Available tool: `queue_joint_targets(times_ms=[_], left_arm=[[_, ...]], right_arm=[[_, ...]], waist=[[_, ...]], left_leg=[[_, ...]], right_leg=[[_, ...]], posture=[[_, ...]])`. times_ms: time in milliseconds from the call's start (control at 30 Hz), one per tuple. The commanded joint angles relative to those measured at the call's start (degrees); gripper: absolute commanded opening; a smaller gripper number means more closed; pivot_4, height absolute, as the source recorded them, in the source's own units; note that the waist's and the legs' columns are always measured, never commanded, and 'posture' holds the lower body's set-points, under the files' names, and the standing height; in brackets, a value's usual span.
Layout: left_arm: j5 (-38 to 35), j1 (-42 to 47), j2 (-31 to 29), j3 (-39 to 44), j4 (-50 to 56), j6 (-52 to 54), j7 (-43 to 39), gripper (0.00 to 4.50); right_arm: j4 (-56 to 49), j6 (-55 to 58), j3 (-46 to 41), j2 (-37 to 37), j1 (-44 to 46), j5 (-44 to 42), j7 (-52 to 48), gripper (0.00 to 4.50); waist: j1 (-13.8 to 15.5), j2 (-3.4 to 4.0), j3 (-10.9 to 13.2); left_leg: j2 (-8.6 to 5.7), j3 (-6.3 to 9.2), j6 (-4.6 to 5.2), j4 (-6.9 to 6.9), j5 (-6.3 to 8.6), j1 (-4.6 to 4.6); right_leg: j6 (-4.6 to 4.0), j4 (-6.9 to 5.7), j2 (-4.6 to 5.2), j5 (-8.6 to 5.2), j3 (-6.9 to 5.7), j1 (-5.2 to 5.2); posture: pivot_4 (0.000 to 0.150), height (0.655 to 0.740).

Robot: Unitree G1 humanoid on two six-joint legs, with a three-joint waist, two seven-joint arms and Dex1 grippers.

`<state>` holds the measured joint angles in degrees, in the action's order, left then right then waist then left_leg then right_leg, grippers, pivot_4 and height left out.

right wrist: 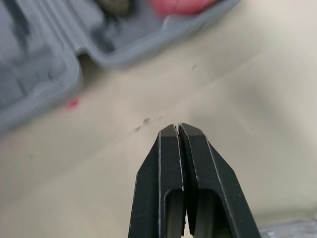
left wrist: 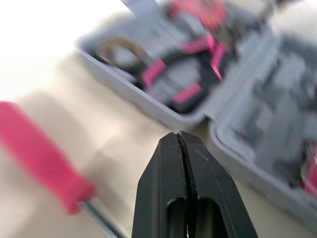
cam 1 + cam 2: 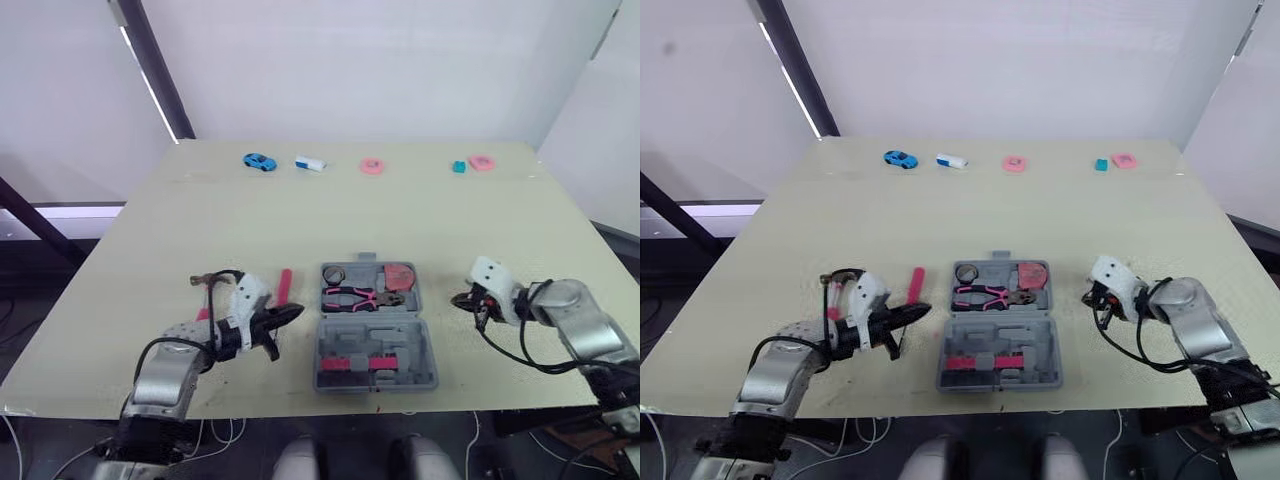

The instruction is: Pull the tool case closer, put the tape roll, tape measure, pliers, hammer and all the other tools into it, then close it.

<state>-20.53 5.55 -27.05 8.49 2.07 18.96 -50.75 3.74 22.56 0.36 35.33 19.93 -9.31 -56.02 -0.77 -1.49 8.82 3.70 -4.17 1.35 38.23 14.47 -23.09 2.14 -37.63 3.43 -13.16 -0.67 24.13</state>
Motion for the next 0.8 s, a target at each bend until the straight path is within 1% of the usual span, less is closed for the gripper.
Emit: queue_joint_targets(times_ms=[33, 67, 100, 133, 167, 233, 267, 300, 333, 367, 400, 433, 467, 533, 600, 733, 800], left_arm=[[-6.94, -6.51, 2.47, 7.80, 6.71, 0.12, 3.81, 0.28], [-7.67, -8.62, 2.57, 8.94, 7.24, 0.06, 3.89, 0.59], [-8.25, -10.49, 2.57, 9.89, 7.49, -0.66, 3.48, 0.76], [-8.88, -13.70, 2.22, 11.66, 7.34, -2.00, 2.40, 1.29], [-9.62, -16.75, 1.98, 13.74, 7.12, -2.89, 1.74, 1.55], [-10.44, -21.75, 1.46, 16.80, 6.90, -3.98, 0.89, 2.24], [-10.66, -23.66, 1.22, 17.86, 6.79, -4.59, 0.56, 2.74], [-10.83, -24.86, 1.03, 18.42, 6.73, -5.09, 0.31, 3.10], [-10.87, -26.72, 0.93, 19.58, 6.40, -5.73, 0.24, 3.66], [-10.92, -27.90, 0.87, 20.34, 6.17, -6.14, 0.25, 4.06], [-11.17, -29.01, 1.08, 21.16, 5.90, -6.49, 0.33, 4.43], [-11.43, -29.72, 1.19, 21.62, 5.72, -6.78, 0.43, 4.43], [-11.23, -31.09, 1.16, 22.39, 4.76, -7.56, 0.20, 4.43], [-11.53, -32.91, 1.08, 24.07, 3.06, -8.33, -0.17, 4.43], [-11.93, -33.35, 0.89, 24.58, 2.31, -8.76, -0.34, 4.43], [-12.45, -32.52, 0.44, 24.12, 2.31, -8.72, -0.53, 4.43], [-12.31, -31.39, 0.01, 23.47, 3.12, -8.96, -1.07, 4.43]], right_arm=[[-4.76, -5.14, -8.82, -2.27, -5.49, -7.65, 1.36, 0.29], [-4.97, -6.86, -9.58, -2.17, -7.61, -7.90, 0.84, 0.59], [-5.51, -7.41, -10.34, -2.15, -9.48, -8.91, 0.20, 0.78], [-5.90, -8.50, -11.75, -1.78, -12.45, -9.91, -0.59, 1.33], [-6.12, -9.14, -13.55, -1.34, -15.42, -10.90, -1.11, 1.60], [-6.48, -10.28, -16.89, -0.46, -20.33, -12.43, -1.68, 2.35], [-6.64, -10.65, -18.34, 0.07, -22.43, -12.99, -1.87, 2.87], [-6.77, -10.97, -19.15, 0.47, -23.77, -13.40, -1.97, 3.25], [-7.00, -11.03, -20.97, 0.97, -26.34, -14.13, -2.11, 3.87], [-7.16, -11.03, -22.16, 1.30, -28.05, -14.67, -2.16, 4.26], [-7.25, -11.29, -23.36, 1.50, -29.86, -15.06, -2.21, 4.50], [-7.32, -11.52, -24.08, 1.64, -31.04, -15.36, -2.20, 4.50], [-7.30, -11.96, -25.52, 1.66, -33.27, -15.53, -2.15, 4.50], [-7.15, -12.38, -28.08, 1.41, -37.14, -16.03, -2.08, 4.50], [-7.21, -12.54, -29.17, 1.34, -39.01, -16.42, -1.67, 4.50], [-9.71, -10.64, -29.03, 1.47, -38.86, -17.47, 0.54, 4.50], [-12.68, -8.72, -27.03, 1.76, -37.68, -16.68, 2.52, 4.50]], waist=[[0.02, 0.00, 0.00], [0.04, 0.00, 0.01], [0.15, 0.00, 0.01], [0.18, 0.00, 0.01], [0.28, -0.01, 0.01], [0.23, -0.01, 0.01], [0.22, -0.01, 0.02], [0.25, -0.01, 0.04], [0.25, -0.01, 0.05], [0.34, 0.00, 0.06], [0.49, 0.00, 0.06], [0.37, -0.03, 0.06], [0.34, -0.02, 0.06], [0.30, 0.02, 0.06], [0.37, 0.00, 0.05], [0.15, 0.03, 0.07], [0.14, 0.04, 0.06]], left_leg=[[0.02, 0.03, 0.00, -0.02, 0.00, 0.01], [0.02, 0.01, 0.00, -0.04, 0.00, 0.02], [0.02, -0.01, 0.00, -0.04, 0.00, 0.02], [0.02, -0.04, 0.00, -0.05, 0.00, 0.03], [0.02, -0.04, 0.00, -0.05, 0.00, 0.04], [0.02, -0.04, 0.00, -0.05, 0.02, 0.09], [0.02, -0.05, 0.00, -0.06, 0.02, 0.09], [0.02, -0.04, 0.00, -0.07, 0.02, 0.08], [0.01, -0.04, -0.01, -0.07, 0.02, 0.10], [0.01, -0.02, -0.01, -0.06, 0.02, 0.12], [0.01, 0.04, -0.01, -0.03, 0.02, 0.14], [0.03, 0.12, -0.03, 0.00, 0.04, 0.26], [0.09, 0.12, -0.28, 0.00, 0.18, 0.30], [0.23, 0.11, -0.29, 0.00, 0.18, 0.30], [0.24, 0.11, -0.27, -0.10, 0.18, 0.28], [0.30, 0.06, -0.19, -0.14, 0.24, 0.20], [0.36, 0.07, -0.20, -0.11, 0.24, 0.21]], right_leg=[[0.00, 0.00, -0.01, 0.00, 0.04, -0.01], [0.01, 0.01, -0.01, 0.00, 0.02, -0.01], [0.00, 0.01, -0.01, -0.01, 0.00, -0.02], [0.00, 0.02, 0.00, -0.02, 0.00, -0.02], [-0.01, 0.02, 0.00, -0.02, 0.00, -0.02], [-0.23, 0.08, 0.02, -0.16, 0.00, -0.08], [-0.24, 0.08, 0.04, -0.17, 0.00, -0.08], [-0.23, 0.13, 0.07, -0.18, 0.01, -0.06], [-0.13, 0.12, 0.12, -0.24, 0.00, -0.06], [-0.03, 0.12, 0.14, -0.30, 0.00, -0.06], [0.02, 0.11, 0.17, -0.31, -0.01, -0.06], [0.03, 0.11, 0.22, -0.32, -0.02, -0.09], [0.04, 0.11, 0.24, -0.32, 0.00, -0.09], [0.04, 0.11, 0.24, -0.32, 0.00, -0.08], [0.05, 0.18, 0.22, -0.35, -0.03, -0.07], [0.02, 0.45, 0.10, -0.37, -0.01, -0.07], [0.03, 0.45, 0.10, -0.36, -0.01, -0.07]], posture=[[0.150, 0.7400], [0.150, 0.7400], [0.150, 0.7400], [0.150, 0.7400], [0.150, 0.7400], [0.150, 0.7400], [0.150, 0.7400], [0.150, 0.7400], [0.150, 0.7400], [0.150, 0.7400], [0.150, 0.7400], [0.150, 0.7400], [0.150, 0.7400], [0.150, 0.7400], [0.150, 0.7400], [0.150, 0.7400], [0.150, 0.7400]])
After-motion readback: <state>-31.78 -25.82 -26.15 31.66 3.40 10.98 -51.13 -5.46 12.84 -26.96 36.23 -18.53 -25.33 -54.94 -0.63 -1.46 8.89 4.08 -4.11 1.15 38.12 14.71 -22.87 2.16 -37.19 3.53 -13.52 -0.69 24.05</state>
